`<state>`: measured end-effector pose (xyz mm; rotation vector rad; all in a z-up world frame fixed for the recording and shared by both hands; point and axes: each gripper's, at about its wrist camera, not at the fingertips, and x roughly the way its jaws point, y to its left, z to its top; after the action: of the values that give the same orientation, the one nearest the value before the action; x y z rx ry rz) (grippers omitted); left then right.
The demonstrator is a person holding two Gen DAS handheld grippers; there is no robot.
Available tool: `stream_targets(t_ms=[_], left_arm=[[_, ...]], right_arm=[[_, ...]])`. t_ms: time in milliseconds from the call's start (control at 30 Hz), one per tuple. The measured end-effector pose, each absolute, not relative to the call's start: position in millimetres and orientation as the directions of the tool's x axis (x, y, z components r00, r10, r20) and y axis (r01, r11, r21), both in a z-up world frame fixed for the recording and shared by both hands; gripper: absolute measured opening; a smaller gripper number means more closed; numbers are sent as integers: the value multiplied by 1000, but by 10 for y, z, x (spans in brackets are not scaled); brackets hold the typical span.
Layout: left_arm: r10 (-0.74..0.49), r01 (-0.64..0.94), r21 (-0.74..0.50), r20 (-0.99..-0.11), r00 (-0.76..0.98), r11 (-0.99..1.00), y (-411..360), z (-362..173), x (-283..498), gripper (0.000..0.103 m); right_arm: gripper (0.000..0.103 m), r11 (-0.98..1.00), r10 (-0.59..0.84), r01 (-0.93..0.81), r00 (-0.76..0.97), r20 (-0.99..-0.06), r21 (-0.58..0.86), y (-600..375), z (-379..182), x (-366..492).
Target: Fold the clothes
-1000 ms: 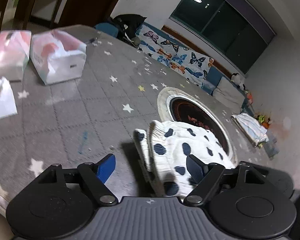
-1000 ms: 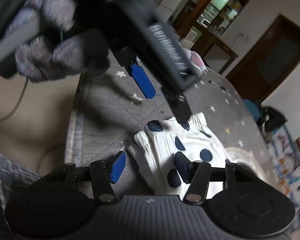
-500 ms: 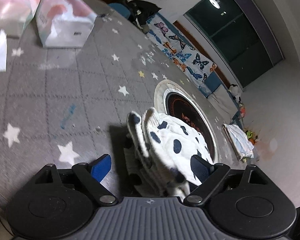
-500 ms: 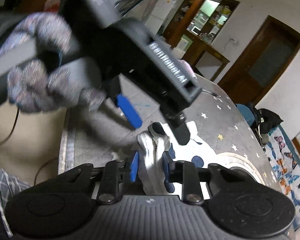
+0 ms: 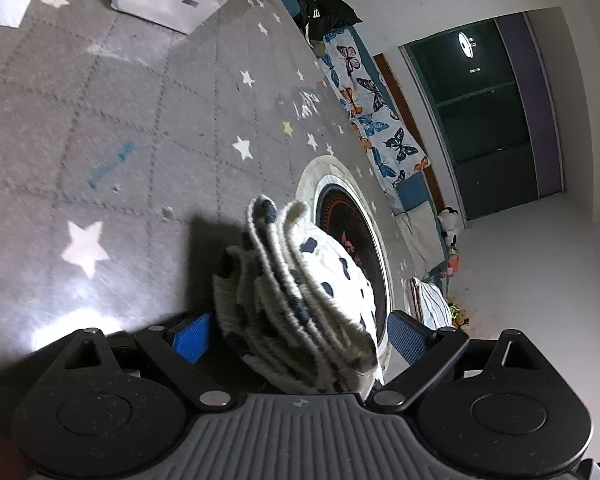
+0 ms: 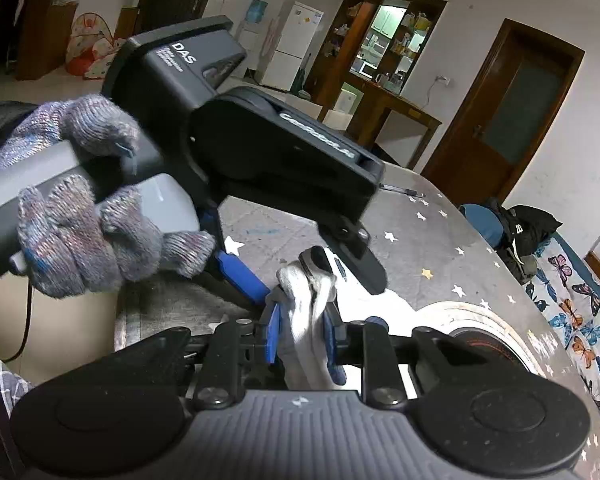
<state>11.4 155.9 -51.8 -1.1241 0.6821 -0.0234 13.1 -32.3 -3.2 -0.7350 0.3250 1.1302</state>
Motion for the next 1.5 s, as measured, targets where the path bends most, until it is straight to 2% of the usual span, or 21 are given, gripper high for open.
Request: stream_targets(t_ms=[67, 167, 333, 400, 667, 733, 900, 1067, 1267, 1500], left_arm=[[-351, -316, -833, -493, 796, 454, 1526, -514, 141, 93], [-367, -323, -841, -493, 789, 434, 1521, -558, 181, 82], [-393, -338, -848, -497, 773, 407, 1553, -694, 240, 40], [-398, -348, -843, -508, 763, 410, 1567, -749, 264, 27], [-403, -309, -836, -501, 766, 453, 1589, -749, 276, 27], [-406, -301, -834, -501, 764, 462, 1587, -747, 281, 27], [-406, -284, -820, -508, 760, 496, 1568, -729, 298, 28], [-406, -271, -805, -519, 752, 528, 1543, -703, 308, 28], [-412, -257, -793, -527, 743, 552, 1529, -687, 327, 28], [-393, -238, -758, -547, 739, 607, 1454, -655, 408, 27]], right_arm=[[21, 231, 704, -904, 411, -579, -360, -345, -21, 142], [20, 239, 712, -906, 408, -572, -348, -385, 1, 167], [20, 232, 721, -919, 382, -578, -318, -452, -18, 208], [20, 227, 716, -927, 367, -594, -299, -444, -47, 259], [30, 361, 718, -926, 350, -602, -108, -764, 26, 602], [37, 426, 712, -902, 377, -593, -62, -950, 23, 683], [37, 603, 661, -797, 477, -579, 31, -1343, -2, 1120], [37, 736, 578, -669, 544, -608, 101, -1620, -140, 1546], [37, 784, 562, -585, 522, -641, 210, -1754, -429, 1886], [36, 779, 592, -558, 503, -629, 287, -1796, -523, 1880]])
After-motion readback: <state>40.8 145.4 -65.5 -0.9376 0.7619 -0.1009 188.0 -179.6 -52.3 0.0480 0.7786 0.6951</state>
